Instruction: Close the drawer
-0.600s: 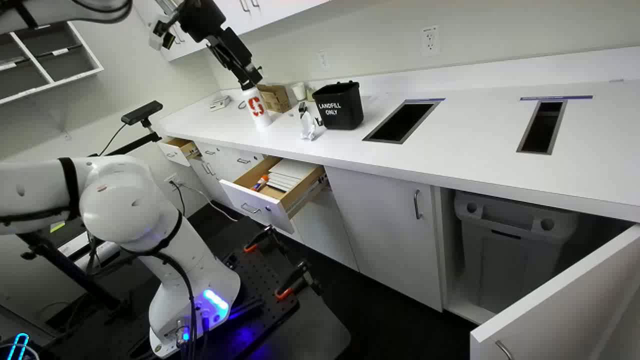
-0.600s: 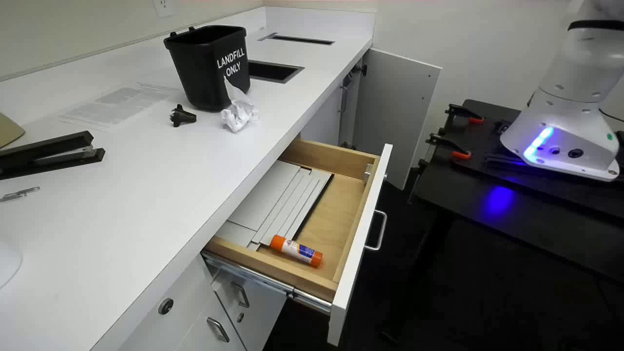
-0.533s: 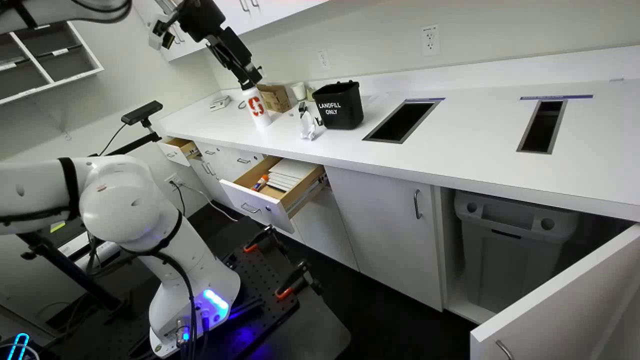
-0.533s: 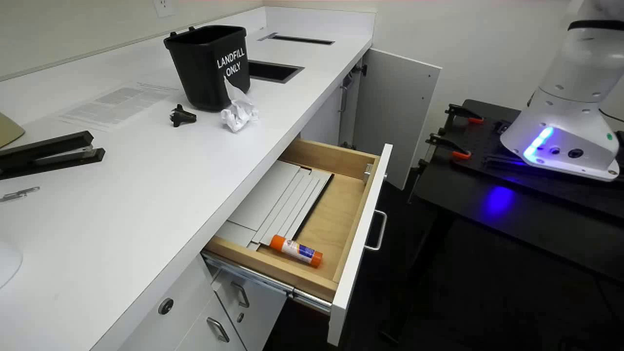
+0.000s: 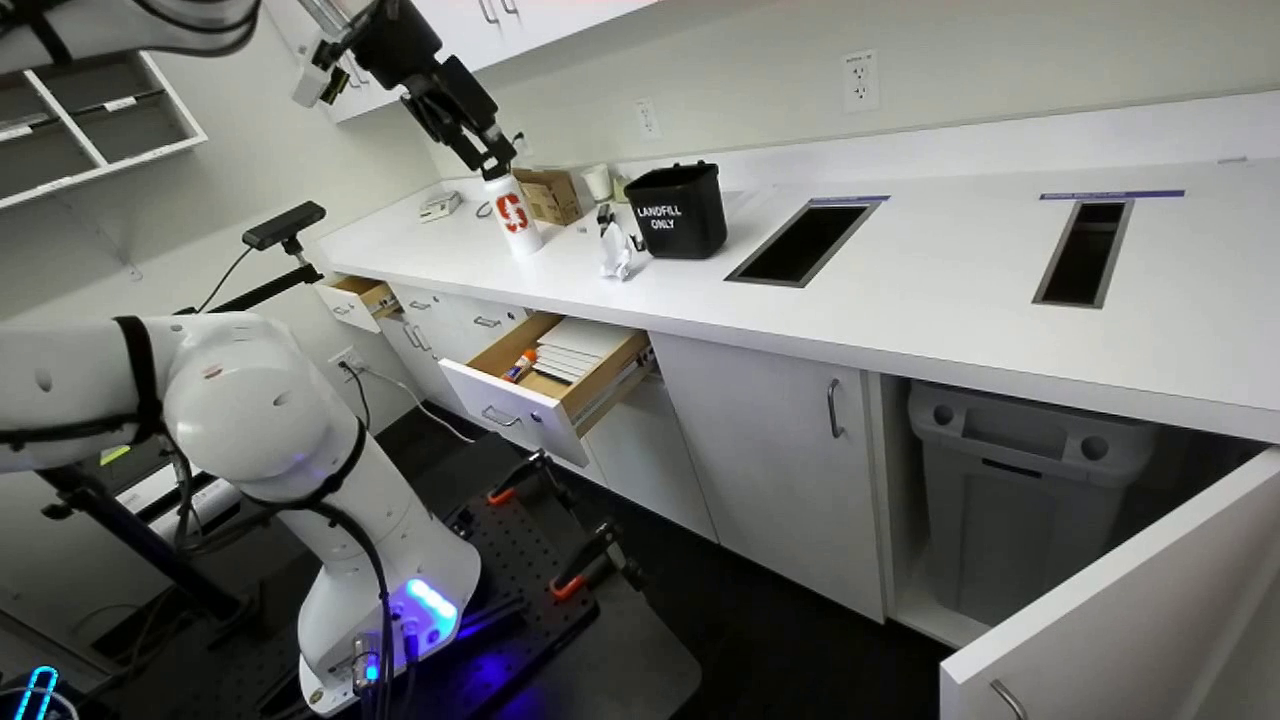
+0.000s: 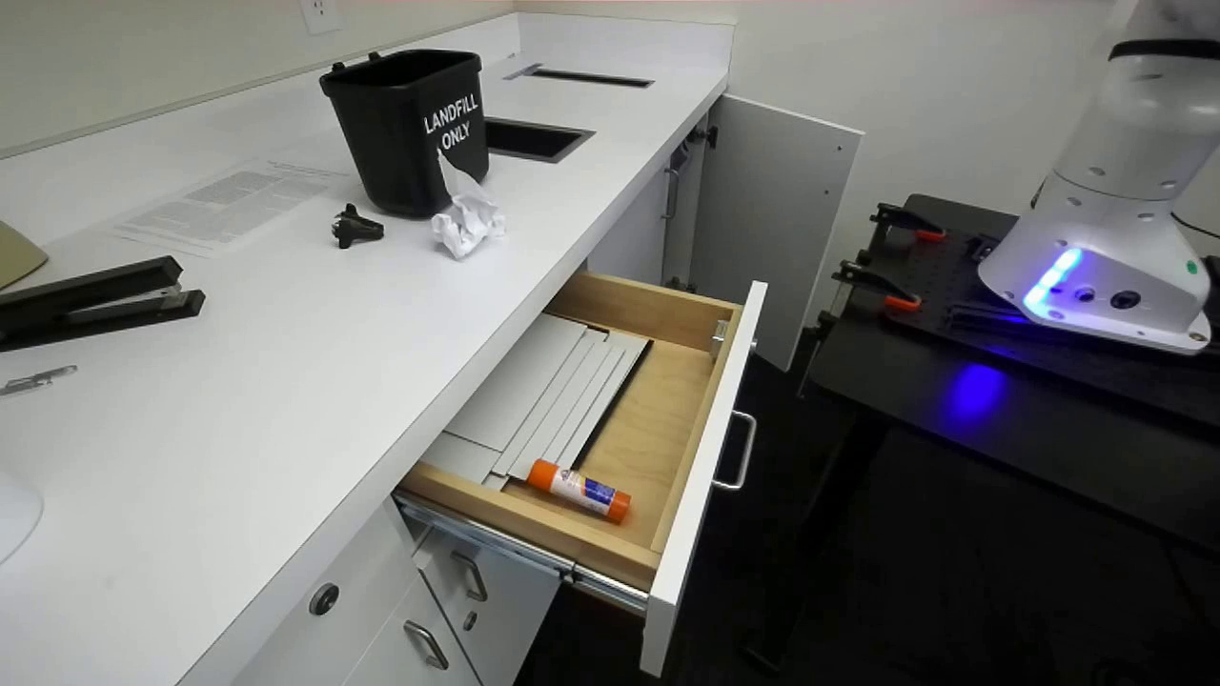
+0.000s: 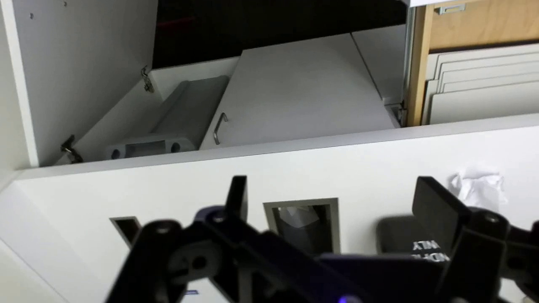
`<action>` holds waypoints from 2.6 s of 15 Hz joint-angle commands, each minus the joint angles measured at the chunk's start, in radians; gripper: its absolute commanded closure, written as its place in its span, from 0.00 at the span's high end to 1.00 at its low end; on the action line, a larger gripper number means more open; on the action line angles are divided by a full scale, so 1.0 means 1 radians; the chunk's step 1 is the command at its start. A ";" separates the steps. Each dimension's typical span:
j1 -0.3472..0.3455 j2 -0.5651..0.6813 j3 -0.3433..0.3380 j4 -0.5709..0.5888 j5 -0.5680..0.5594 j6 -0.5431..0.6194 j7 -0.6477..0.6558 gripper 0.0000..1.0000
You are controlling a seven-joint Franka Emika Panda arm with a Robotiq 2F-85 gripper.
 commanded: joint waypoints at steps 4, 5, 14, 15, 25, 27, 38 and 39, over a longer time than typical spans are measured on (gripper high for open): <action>0.232 0.125 0.178 -0.024 0.138 0.068 -0.035 1.00; 0.270 0.149 0.211 -0.033 0.161 0.086 -0.036 1.00; 0.454 0.246 0.318 -0.073 0.200 0.114 -0.038 1.00; 0.451 0.246 0.316 -0.072 0.200 0.114 -0.039 1.00; 0.514 0.479 0.452 -0.045 0.151 0.278 -0.124 1.00; 0.541 0.587 0.522 -0.035 0.115 0.383 -0.107 1.00; 0.550 0.819 0.627 -0.020 -0.124 0.539 -0.139 1.00; 0.551 0.819 0.627 -0.018 -0.124 0.539 -0.145 1.00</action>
